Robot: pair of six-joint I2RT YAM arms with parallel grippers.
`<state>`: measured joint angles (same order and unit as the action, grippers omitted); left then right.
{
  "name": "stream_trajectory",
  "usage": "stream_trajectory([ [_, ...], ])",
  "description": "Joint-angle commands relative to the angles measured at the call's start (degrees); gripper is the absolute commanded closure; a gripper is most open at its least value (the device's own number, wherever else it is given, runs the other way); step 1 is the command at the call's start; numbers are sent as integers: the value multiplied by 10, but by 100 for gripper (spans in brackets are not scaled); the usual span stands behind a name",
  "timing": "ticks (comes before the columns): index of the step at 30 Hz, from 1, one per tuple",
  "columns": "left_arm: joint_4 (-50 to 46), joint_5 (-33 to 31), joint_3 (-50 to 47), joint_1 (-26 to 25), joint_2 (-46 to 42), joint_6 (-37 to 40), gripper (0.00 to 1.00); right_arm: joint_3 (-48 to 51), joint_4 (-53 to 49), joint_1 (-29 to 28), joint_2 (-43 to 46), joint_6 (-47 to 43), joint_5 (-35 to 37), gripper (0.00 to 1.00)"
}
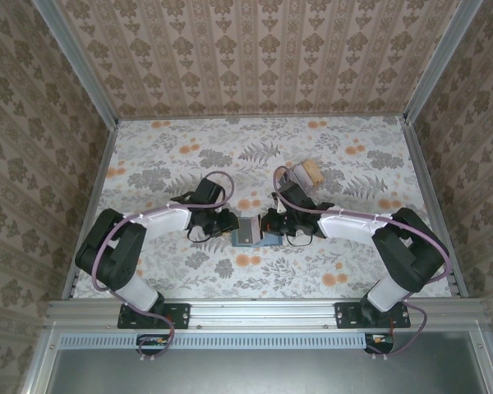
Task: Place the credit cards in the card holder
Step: Insert the credit card into the card slot.
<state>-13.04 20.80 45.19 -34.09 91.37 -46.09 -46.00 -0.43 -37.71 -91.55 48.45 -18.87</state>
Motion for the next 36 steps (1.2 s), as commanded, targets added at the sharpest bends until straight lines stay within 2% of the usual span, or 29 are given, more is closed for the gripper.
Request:
stream_trajectory([
  [1, 1, 6, 12, -3, 14, 12, 79, 12, 19, 4, -1, 9, -3, 100],
  [11, 1, -3, 8, -5, 26, 14, 84, 30, 49, 4, -35, 17, -1, 100],
  [13, 0, -3, 9, -5, 28, 15, 84, 23, 32, 7, -41, -4, -6, 100],
  [15, -7, -5, 12, -5, 28, 19, 84, 24, -2, 8, -29, -14, 19, 100],
  [18, -6, -6, 10, -6, 28, 22, 84, 45, 37, 7, -33, 4, -1, 100],
  [31, -4, -6, 13, -6, 25, 17, 84, -21, 27, -14, -98, 17, -8, 100],
  [36, -3, -7, 14, -6, 24, 17, 84, -57, 0, -27, -119, 14, -4, 95],
])
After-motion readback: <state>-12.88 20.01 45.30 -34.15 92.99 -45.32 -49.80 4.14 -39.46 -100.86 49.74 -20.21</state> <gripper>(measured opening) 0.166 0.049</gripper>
